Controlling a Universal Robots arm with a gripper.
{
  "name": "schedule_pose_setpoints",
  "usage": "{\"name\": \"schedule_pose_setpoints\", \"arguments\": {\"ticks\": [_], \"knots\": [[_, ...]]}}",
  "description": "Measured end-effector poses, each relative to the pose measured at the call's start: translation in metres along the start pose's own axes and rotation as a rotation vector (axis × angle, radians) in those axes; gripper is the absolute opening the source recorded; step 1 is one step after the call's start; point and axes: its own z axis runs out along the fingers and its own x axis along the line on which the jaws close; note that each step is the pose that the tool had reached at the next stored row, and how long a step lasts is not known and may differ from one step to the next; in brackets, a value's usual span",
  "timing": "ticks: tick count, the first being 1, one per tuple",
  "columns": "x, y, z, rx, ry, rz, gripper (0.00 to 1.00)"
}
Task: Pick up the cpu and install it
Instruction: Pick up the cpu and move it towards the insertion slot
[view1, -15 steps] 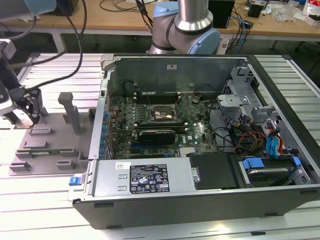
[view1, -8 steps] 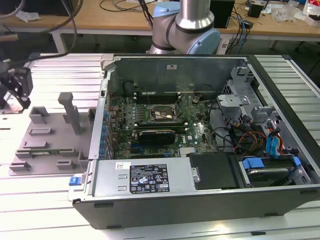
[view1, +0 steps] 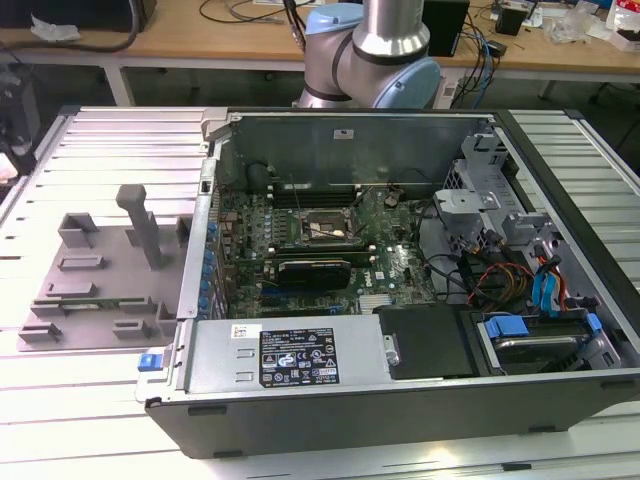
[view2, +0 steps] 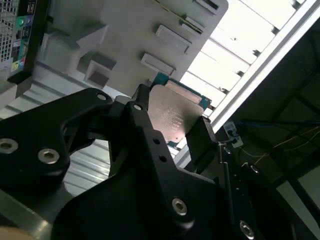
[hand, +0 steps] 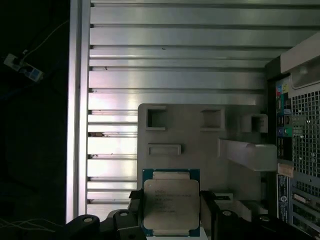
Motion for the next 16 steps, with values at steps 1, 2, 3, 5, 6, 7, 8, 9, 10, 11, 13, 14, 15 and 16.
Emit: {"name": "schedule_pose_setpoints", "arguments": {"ticks": [1, 2, 3, 5, 6, 7, 8, 9, 10, 11, 13, 14, 15, 16], "knots": [[0.0001, 0.0006, -0.0071, 0.0001, -0.0003, 0.000, 0.54], [0.0000, 0.0009, -0.0109, 0.0001, -0.0003, 0.000, 0.54], [-0.0001, 0.0011, -0.0147, 0.0001, -0.0005, 0.000, 0.54], [-0.0001, 0.0019, -0.0316, 0.0001, -0.0006, 0.000, 0.54], [-0.0001, 0.0021, -0.0357, 0.0002, -0.0006, 0.000, 0.54], [-0.0001, 0.0023, -0.0402, 0.0002, -0.0006, 0.000, 0.54], [-0.0001, 0.0026, -0.0477, 0.0001, -0.0006, 0.000, 0.54], [0.0000, 0.0027, -0.0507, 0.0000, -0.0009, 0.000, 0.54], [0.0000, 0.0027, -0.0508, 0.0001, -0.0014, 0.000, 0.54], [0.0000, 0.0027, -0.0509, 0.0002, -0.0013, 0.000, 0.54], [0.0000, 0.0027, -0.0509, 0.0002, -0.0012, 0.000, 0.54], [0.0000, 0.0027, -0.0509, 0.0002, -0.0013, 0.000, 0.54], [0.0000, 0.0027, -0.0509, 0.0002, -0.0013, 0.000, 0.54], [0.0000, 0.0027, -0.0510, 0.0001, -0.0014, 0.000, 0.54]]}}
